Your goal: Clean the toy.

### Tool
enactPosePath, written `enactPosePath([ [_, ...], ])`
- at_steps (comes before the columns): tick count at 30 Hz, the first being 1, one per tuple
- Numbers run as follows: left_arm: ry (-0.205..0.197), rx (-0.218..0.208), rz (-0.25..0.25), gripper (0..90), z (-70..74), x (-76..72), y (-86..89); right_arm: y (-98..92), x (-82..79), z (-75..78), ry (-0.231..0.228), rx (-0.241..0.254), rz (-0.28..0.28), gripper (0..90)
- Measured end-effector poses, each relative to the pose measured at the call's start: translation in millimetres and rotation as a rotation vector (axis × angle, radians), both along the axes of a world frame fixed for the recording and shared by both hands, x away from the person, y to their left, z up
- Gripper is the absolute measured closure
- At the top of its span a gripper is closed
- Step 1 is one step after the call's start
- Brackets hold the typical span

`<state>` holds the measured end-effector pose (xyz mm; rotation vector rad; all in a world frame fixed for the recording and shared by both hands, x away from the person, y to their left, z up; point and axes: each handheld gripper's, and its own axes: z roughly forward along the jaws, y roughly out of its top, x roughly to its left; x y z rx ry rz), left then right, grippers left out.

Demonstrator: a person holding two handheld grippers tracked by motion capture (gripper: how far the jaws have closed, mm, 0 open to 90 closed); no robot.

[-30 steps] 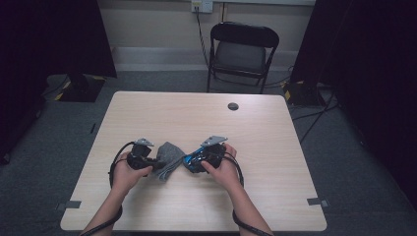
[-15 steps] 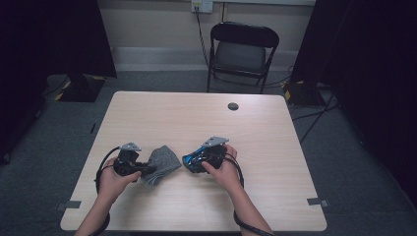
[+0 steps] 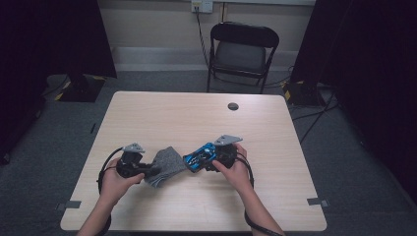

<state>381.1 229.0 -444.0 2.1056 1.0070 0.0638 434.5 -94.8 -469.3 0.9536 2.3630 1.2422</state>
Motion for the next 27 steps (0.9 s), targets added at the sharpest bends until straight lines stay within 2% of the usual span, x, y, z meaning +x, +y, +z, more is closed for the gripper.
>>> enactPosePath([
  [6, -0.041, -0.019, -0.080, 73.8, 17.2, -7.4, -27.2, -23.0, -7.6, 9.9, -0.012, 0.001, 0.025, 14.6],
  [9, -0.049, -0.021, -0.137, 73.6, 25.2, -11.4, -49.3, -35.6, -13.0, 13.6, -0.021, 0.003, 0.029, 14.8],
  [15, -0.060, -0.023, -0.237, 73.5, 31.0, -15.7, -94.6, -62.5, -24.1, 18.6, -0.014, 0.016, 0.022, 16.1],
  [18, -0.046, -0.021, -0.271, 73.4, 22.8, -14.5, -118.9, -73.9, -29.2, 20.2, -0.012, 0.034, 0.019, 17.2],
  [20, -0.035, -0.013, -0.279, 73.3, 15.6, -12.8, -130.2, -80.9, -31.9, 20.3, -0.014, 0.029, 0.012, 18.3],
  [23, -0.017, -0.024, -0.294, 73.3, 3.8, -9.9, -147.8, -93.0, -35.2, 20.6, -0.015, 0.033, -0.001, 18.7],
  [27, -0.019, 0.003, -0.333, 72.4, -5.1, -9.3, -172.8, -111.3, -39.3, 22.4, -0.017, 0.062, -0.017, 18.5],
])
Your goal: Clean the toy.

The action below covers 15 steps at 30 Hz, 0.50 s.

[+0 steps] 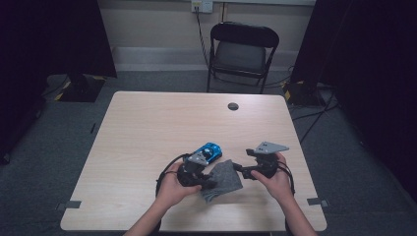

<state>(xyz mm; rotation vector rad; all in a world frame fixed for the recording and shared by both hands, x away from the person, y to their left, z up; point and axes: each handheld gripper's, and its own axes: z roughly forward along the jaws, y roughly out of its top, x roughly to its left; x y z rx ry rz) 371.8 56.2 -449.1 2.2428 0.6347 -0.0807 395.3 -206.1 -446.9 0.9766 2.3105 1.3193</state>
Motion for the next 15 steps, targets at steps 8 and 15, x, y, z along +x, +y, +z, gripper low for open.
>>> enactPosePath([
  [8, -0.006, 0.021, -0.033, 72.2, -10.7, 6.7, -40.7, -21.9, -11.8, 1.1, -0.001, 0.008, -0.004, 18.4],
  [15, -0.012, -0.015, -0.024, 61.1, -20.0, 13.9, -56.2, -28.7, -19.8, 1.6, -0.007, 0.031, 0.017, 20.5],
])
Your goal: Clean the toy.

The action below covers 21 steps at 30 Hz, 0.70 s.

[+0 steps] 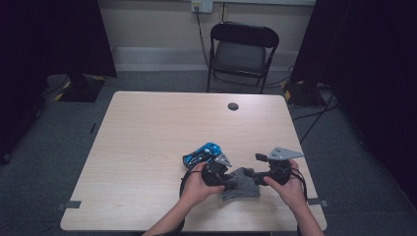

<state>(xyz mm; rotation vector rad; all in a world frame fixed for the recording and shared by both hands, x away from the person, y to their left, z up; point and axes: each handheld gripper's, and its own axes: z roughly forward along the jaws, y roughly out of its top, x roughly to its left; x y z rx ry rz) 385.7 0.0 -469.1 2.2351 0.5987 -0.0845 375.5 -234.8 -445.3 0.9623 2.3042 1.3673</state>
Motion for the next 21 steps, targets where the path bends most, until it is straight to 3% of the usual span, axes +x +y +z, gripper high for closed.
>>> enactPosePath([
  [3, -0.019, -0.034, -0.001, 47.4, -1.9, 0.5, 2.4, -0.4, -3.2, -4.8, 0.010, 0.006, 0.021, 23.1],
  [9, -0.063, -0.008, 0.023, 36.0, 7.5, -0.9, 16.5, 4.2, -10.8, -16.9, 0.043, 0.003, 0.071, 26.7],
  [12, -0.089, -0.034, 0.053, 33.5, 15.0, 0.1, 29.2, 8.1, -14.9, -22.1, 0.057, -0.013, 0.107, 28.6],
  [14, -0.108, -0.039, 0.084, 32.5, 19.4, 3.2, 40.3, 10.9, -18.0, -25.4, 0.069, -0.049, 0.136, 31.0],
  [18, -0.123, -0.040, 0.150, 30.7, 23.1, 15.4, 59.3, 12.3, -20.5, -31.9, 0.077, -0.124, 0.125, 30.9],
  [21, -0.117, -0.034, 0.212, 27.1, 21.6, 31.2, 72.3, 10.6, -20.6, -36.9, 0.102, -0.135, 0.123, 30.4],
])
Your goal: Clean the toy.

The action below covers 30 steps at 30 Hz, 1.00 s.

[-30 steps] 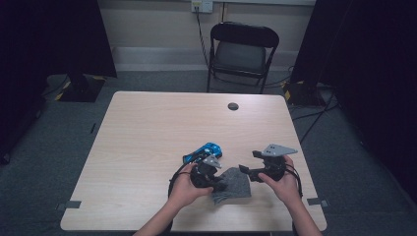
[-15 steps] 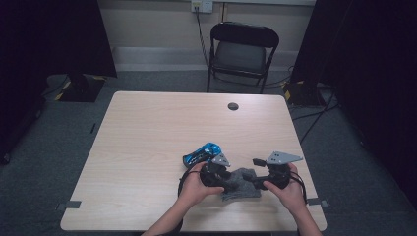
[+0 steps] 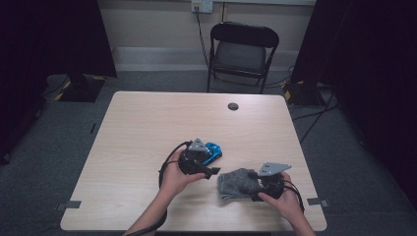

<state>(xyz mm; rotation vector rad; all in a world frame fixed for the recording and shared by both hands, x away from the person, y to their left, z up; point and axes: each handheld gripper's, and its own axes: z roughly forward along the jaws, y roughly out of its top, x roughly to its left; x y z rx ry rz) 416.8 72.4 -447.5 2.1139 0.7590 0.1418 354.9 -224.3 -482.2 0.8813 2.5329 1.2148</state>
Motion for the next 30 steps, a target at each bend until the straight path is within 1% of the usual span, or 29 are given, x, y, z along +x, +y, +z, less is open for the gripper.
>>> enactPosePath([
  [2, 0.002, 0.007, 0.021, 26.1, -2.0, 8.7, 4.1, -1.1, 0.4, -2.6, 0.008, 0.004, -0.003, 30.2],
  [4, 0.004, 0.033, 0.042, 24.5, -4.1, 18.3, 6.5, -1.8, 0.6, -5.2, 0.015, 0.009, -0.007, 30.0],
  [5, 0.002, 0.048, 0.044, 24.4, -5.2, 22.7, 6.7, -2.1, 0.4, -6.0, 0.017, 0.012, -0.009, 30.0],
  [7, 0.011, 0.062, 0.047, 24.4, -7.4, 29.9, 4.6, -2.9, 0.5, -7.3, 0.021, 0.020, -0.012, 30.0],
  [8, 0.011, 0.067, 0.039, 24.2, -7.8, 32.9, 2.6, -3.1, 0.5, -7.9, 0.022, 0.021, -0.013, 30.1],
  [10, -0.009, 0.103, 0.022, 23.7, -7.6, 38.0, -3.3, -3.0, 0.5, -8.9, 0.021, 0.017, -0.010, 30.2],
  [13, 0.000, 0.106, 0.013, 22.8, -8.5, 44.4, -8.6, -2.5, 0.4, -10.1, 0.014, 0.012, -0.007, 30.2],
  [14, -0.004, 0.115, 0.023, 22.7, -10.0, 46.1, -10.9, -2.7, 0.2, -10.5, 0.014, 0.016, -0.010, 30.2],
  [15, -0.001, 0.123, 0.018, 22.1, -11.2, 48.0, -12.3, -3.1, 0.1, -10.9, 0.014, 0.018, -0.010, 30.2],
  [17, 0.002, 0.133, 0.013, 22.2, -14.1, 50.5, -15.0, -4.0, 0.1, -11.5, 0.014, 0.025, -0.010, 30.2],
  [19, 0.001, 0.133, 0.015, 22.2, -18.7, 53.6, -17.2, -4.6, 0.0, -12.2, 0.017, 0.035, -0.013, 30.3],
  [20, 0.006, 0.144, 0.015, 22.2, -19.7, 54.3, -17.4, -4.8, -0.1, -12.4, 0.017, 0.038, -0.014, 30.2],
  [21, 0.004, 0.143, 0.004, 23.0, -20.8, 55.3, -17.2, -4.8, -0.3, -12.6, 0.016, 0.039, -0.015, 30.2],
  [23, 0.012, 0.142, 0.003, 24.5, -20.5, 55.6, -16.7, -4.8, -0.7, -12.7, 0.012, 0.038, -0.015, 30.2],
  [25, 0.002, 0.146, -0.002, 22.6, -17.9, 54.4, -14.5, -5.1, -0.7, -13.0, 0.012, 0.040, -0.016, 30.2],
  [26, -0.007, 0.140, 0.002, 22.4, -17.4, 53.7, -13.9, -5.5, -0.7, -13.2, 0.013, 0.045, -0.016, 30.2],
  [28, -0.022, 0.154, -0.002, 22.1, -13.5, 52.7, -9.7, -5.8, -0.5, -13.6, 0.015, 0.048, -0.017, 30.3],
  [29, -0.021, 0.144, 0.002, 21.8, -13.0, 52.6, -7.3, -5.8, -0.4, -13.5, 0.017, 0.049, -0.017, 30.3],
  [30, -0.007, 0.146, 0.003, 21.5, -13.2, 52.7, -4.5, -5.7, -0.4, -13.4, 0.018, 0.049, -0.018, 30.3],
])
